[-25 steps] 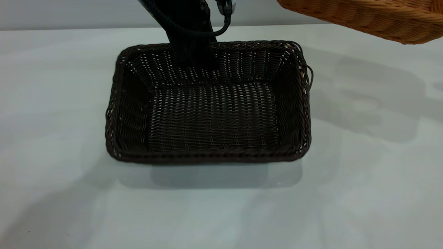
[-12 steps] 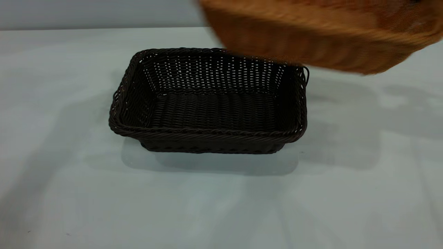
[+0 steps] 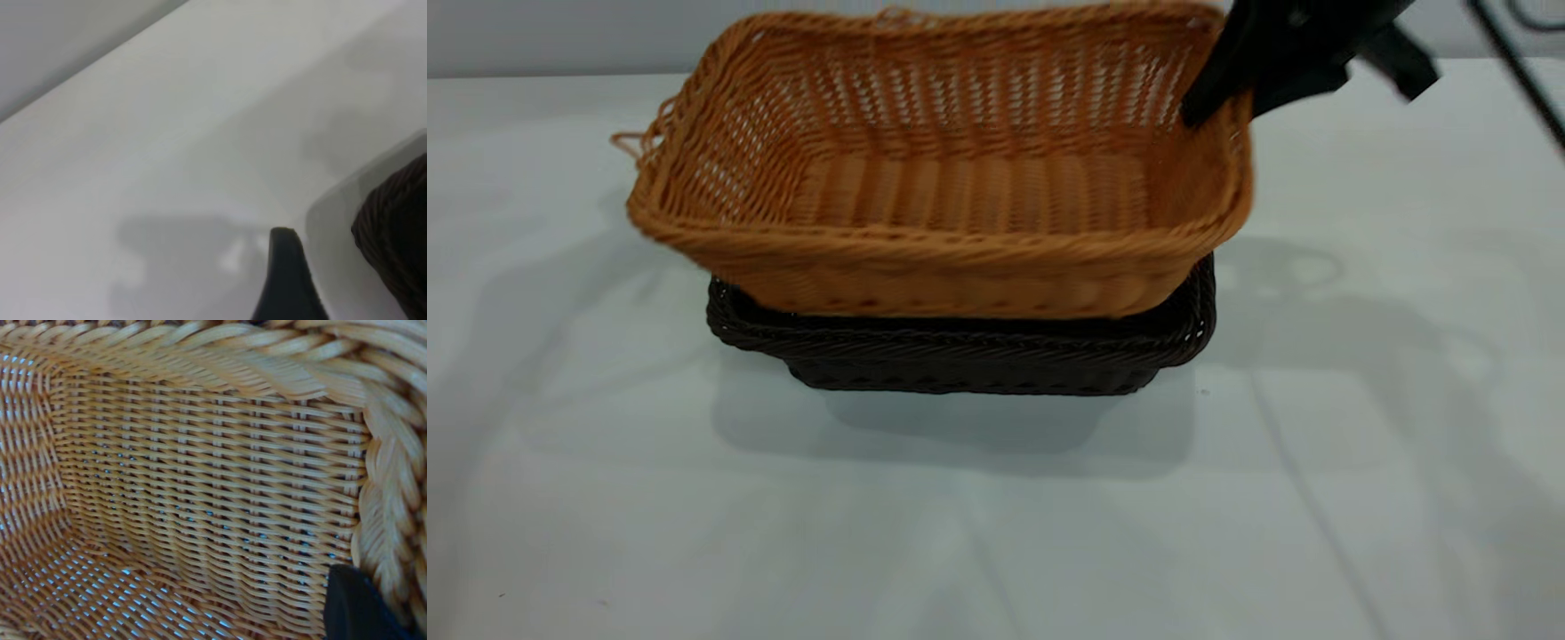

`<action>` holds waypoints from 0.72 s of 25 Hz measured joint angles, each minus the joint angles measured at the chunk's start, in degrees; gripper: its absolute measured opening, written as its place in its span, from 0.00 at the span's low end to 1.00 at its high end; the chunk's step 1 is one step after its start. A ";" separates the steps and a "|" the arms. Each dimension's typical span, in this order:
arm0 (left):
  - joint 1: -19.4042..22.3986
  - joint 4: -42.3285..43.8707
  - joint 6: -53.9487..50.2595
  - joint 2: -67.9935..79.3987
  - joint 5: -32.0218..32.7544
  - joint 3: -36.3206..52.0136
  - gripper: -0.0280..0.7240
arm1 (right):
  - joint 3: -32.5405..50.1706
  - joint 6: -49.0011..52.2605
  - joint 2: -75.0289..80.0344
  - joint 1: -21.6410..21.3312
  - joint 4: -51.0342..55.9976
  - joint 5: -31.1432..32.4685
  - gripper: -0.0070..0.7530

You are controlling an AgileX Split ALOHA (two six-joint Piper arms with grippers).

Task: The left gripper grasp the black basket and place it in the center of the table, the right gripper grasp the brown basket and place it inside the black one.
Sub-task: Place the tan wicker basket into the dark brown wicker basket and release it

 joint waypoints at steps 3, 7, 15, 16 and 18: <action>0.00 0.00 0.00 0.00 -0.02 0.00 0.63 | 0.00 0.02 1.87 0.12 0.78 -2.63 0.09; 0.00 0.00 0.00 0.00 0.02 0.00 0.63 | 0.00 0.07 3.22 0.06 1.05 -6.22 0.10; 0.00 0.32 0.00 0.00 -0.01 0.00 0.63 | -0.05 0.06 3.45 0.06 2.70 -6.62 0.47; 0.00 0.32 0.00 0.00 -0.42 0.00 0.63 | -0.05 -0.23 3.45 0.06 2.72 -6.57 0.54; 0.00 0.39 0.00 -0.36 -1.36 0.00 0.63 | -0.05 -1.18 3.39 0.06 2.67 -6.52 0.66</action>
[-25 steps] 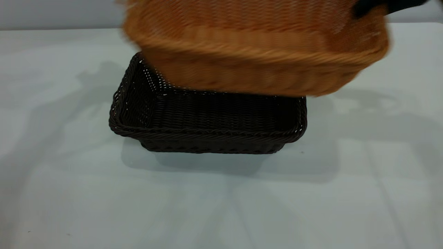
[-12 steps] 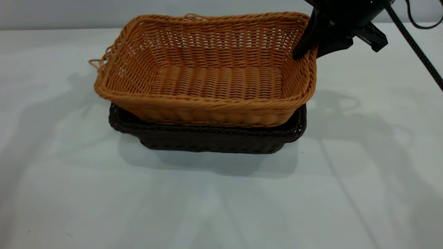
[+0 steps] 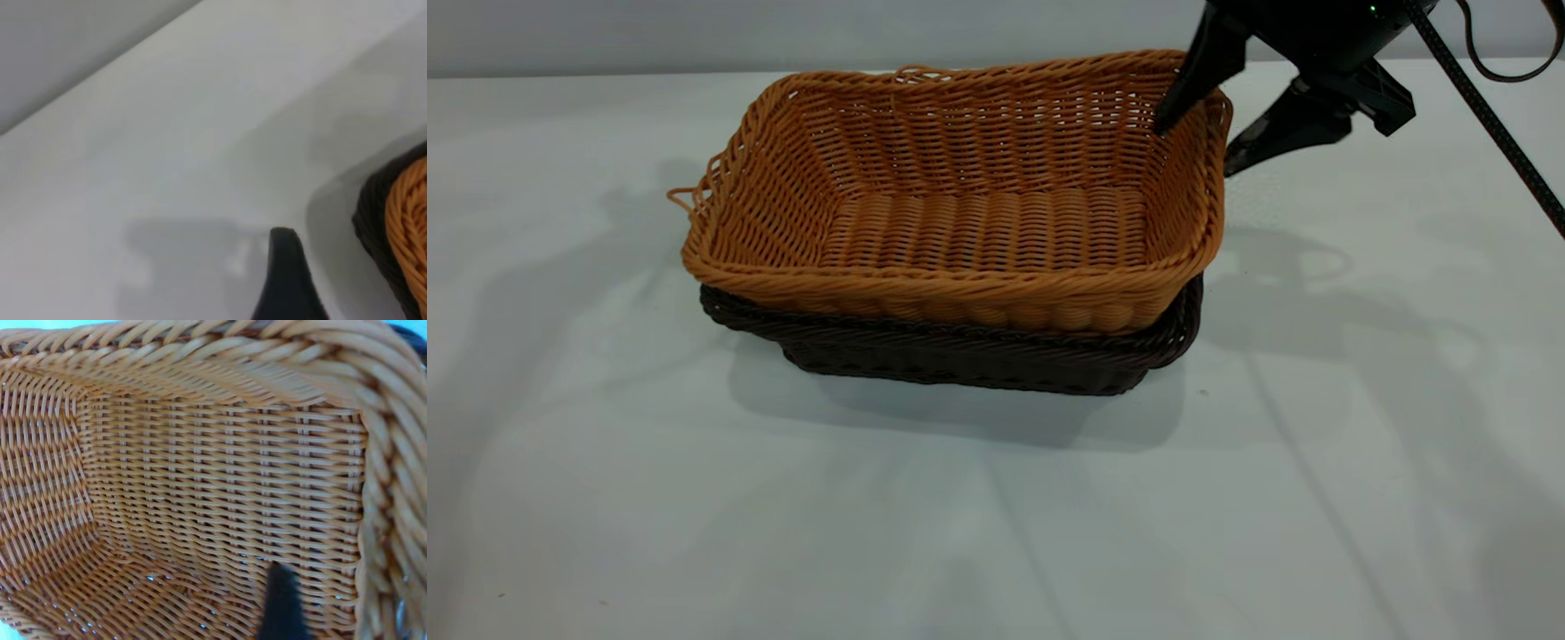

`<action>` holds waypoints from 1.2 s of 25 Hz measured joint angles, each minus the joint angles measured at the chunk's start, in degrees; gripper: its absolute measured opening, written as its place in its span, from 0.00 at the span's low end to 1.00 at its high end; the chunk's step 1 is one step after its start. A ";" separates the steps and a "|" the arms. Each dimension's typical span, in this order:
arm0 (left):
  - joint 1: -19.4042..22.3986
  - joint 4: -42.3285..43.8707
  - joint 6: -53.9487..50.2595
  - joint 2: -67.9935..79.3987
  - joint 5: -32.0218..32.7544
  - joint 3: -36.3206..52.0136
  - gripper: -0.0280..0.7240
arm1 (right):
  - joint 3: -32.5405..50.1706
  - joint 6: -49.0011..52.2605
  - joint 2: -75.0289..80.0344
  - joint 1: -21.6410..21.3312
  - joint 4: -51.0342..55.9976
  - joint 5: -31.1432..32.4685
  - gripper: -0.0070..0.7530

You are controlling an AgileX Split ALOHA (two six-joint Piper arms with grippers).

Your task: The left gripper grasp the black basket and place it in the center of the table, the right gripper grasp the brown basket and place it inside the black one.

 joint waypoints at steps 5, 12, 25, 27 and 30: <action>0.00 0.34 0.00 -5.70 -1.09 0.00 0.63 | -1.11 -1.77 -4.09 -0.86 -3.23 0.87 0.82; 0.00 5.88 -7.16 -24.27 5.26 0.00 0.63 | -3.26 -1.96 -24.28 -5.32 -10.26 4.68 0.79; 0.00 8.92 -29.24 -50.25 35.58 -0.08 0.63 | -0.08 -1.90 -60.92 -7.35 -13.40 25.70 0.78; 0.00 11.14 -32.92 -52.42 35.58 0.02 0.63 | 3.35 -1.90 -65.06 -7.35 -12.67 26.51 0.78; 0.00 13.67 -36.76 -56.93 35.58 3.77 0.63 | 11.05 -1.90 -71.09 -7.35 -11.99 26.87 0.78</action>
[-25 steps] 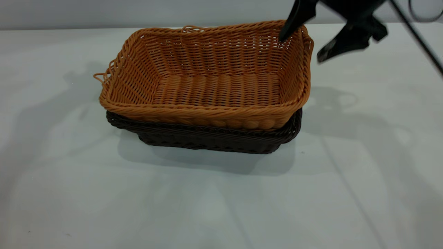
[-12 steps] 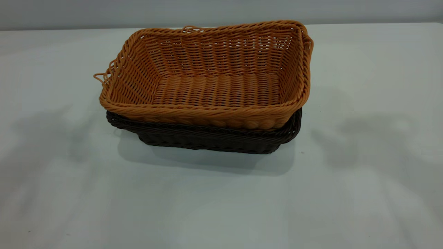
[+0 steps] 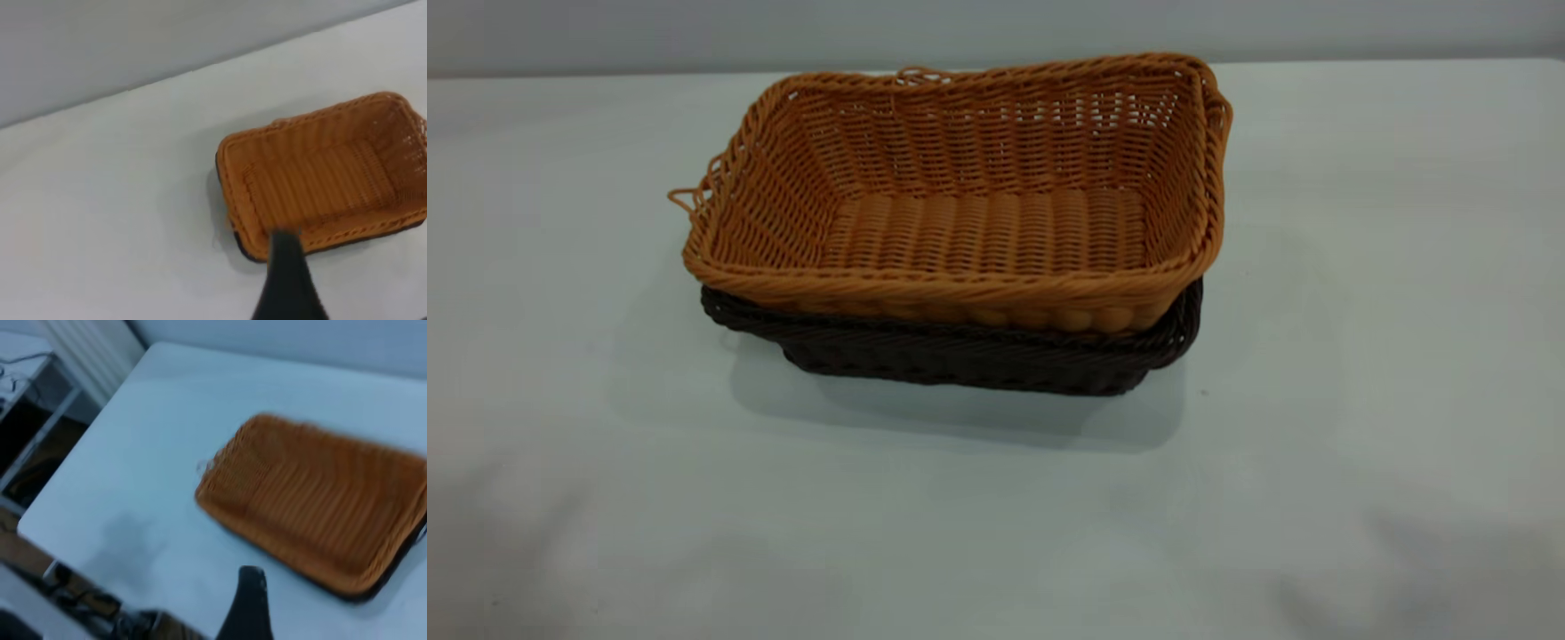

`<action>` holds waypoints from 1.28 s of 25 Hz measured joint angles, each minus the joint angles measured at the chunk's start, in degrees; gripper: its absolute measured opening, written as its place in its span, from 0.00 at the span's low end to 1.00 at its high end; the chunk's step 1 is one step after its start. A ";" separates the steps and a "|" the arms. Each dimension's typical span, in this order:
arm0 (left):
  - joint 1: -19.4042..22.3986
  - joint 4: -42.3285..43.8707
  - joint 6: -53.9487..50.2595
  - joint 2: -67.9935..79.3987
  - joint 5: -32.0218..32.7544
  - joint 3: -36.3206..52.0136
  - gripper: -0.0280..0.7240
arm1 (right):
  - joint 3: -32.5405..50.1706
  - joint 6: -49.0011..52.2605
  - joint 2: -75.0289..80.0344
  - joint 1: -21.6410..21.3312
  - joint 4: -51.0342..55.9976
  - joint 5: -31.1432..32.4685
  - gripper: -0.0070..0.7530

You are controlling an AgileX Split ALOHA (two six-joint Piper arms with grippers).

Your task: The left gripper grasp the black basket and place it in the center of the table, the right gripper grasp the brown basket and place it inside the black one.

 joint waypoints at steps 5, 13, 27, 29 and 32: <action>0.00 2.37 -1.96 -10.13 0.00 12.38 0.63 | 12.52 0.00 -10.83 0.00 -0.10 1.40 0.78; 0.00 3.52 -2.34 -32.40 0.00 36.87 0.63 | 23.93 0.89 -31.58 0.00 -9.57 2.86 0.78; 0.00 4.82 -3.33 -56.36 -0.27 53.71 0.62 | 32.17 7.33 -48.70 0.00 -24.60 3.90 0.78; 0.00 6.49 -3.39 -56.45 -0.32 53.78 0.62 | 32.24 7.33 -48.98 0.00 -24.60 3.70 0.78; 0.00 8.07 -4.41 -56.45 -0.62 54.26 0.62 | 32.24 7.33 -48.98 0.00 -24.60 3.62 0.78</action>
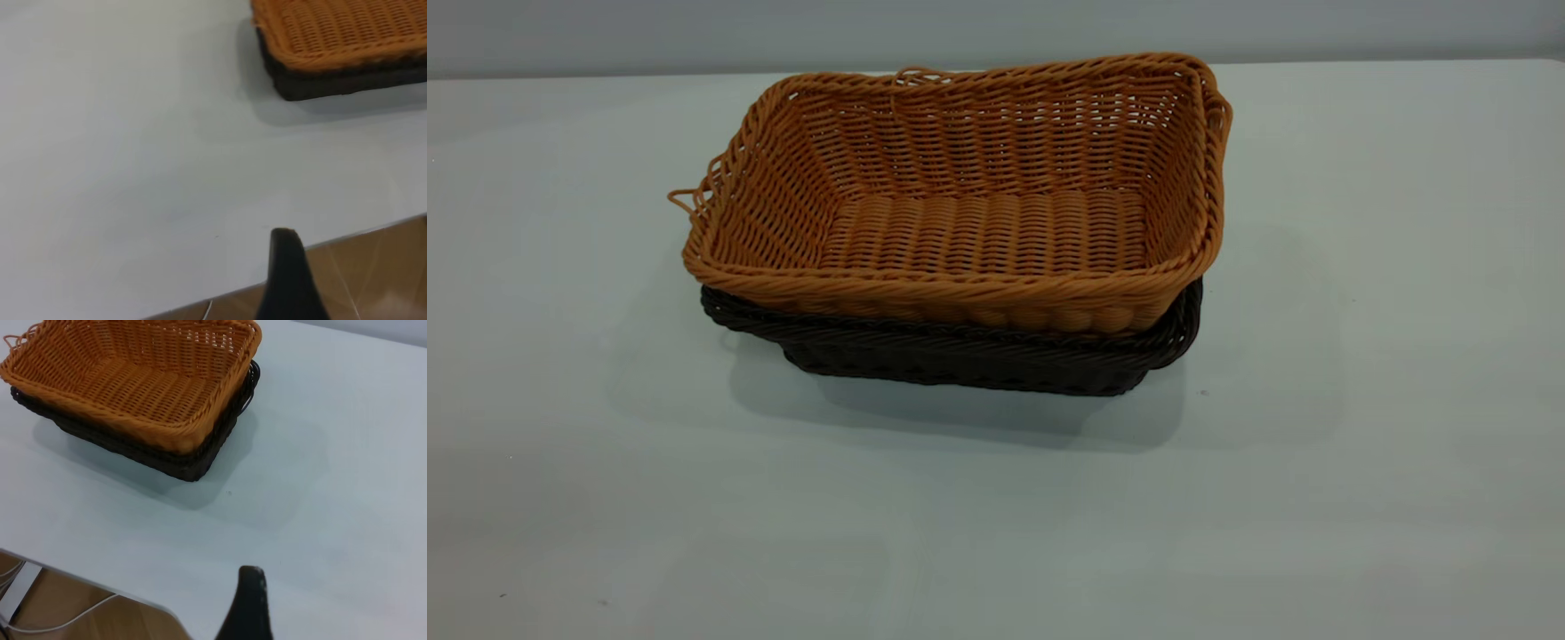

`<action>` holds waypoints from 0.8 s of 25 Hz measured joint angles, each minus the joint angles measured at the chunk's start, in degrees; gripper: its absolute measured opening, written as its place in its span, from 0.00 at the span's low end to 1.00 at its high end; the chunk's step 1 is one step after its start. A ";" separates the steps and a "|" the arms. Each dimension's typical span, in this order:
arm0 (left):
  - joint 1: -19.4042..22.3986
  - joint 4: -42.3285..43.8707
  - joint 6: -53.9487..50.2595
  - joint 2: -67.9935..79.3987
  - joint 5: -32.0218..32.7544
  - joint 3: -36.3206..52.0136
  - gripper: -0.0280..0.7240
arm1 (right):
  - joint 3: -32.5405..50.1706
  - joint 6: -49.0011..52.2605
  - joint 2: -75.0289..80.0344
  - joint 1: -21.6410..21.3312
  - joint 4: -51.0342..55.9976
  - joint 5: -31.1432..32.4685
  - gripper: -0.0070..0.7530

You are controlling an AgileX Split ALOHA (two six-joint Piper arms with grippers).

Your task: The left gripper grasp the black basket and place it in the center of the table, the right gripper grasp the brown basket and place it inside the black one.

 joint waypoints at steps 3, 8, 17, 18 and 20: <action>0.00 0.44 -0.48 -0.04 -0.90 2.10 0.62 | 0.00 0.00 0.00 0.00 0.06 -0.05 0.78; 0.00 2.27 -3.98 -0.16 -1.34 2.92 0.62 | 0.00 0.00 0.00 0.00 0.06 -0.07 0.78; 0.00 2.44 -4.90 -0.22 -1.51 2.92 0.62 | 0.00 0.00 0.00 0.00 0.06 -0.07 0.78; 0.00 2.45 -4.90 -0.34 -1.55 2.92 0.62 | 0.00 0.00 0.00 0.00 0.06 -0.07 0.78; 0.56 3.18 -4.54 -1.37 -1.67 2.97 0.62 | 0.00 0.00 0.00 0.00 0.06 -0.07 0.78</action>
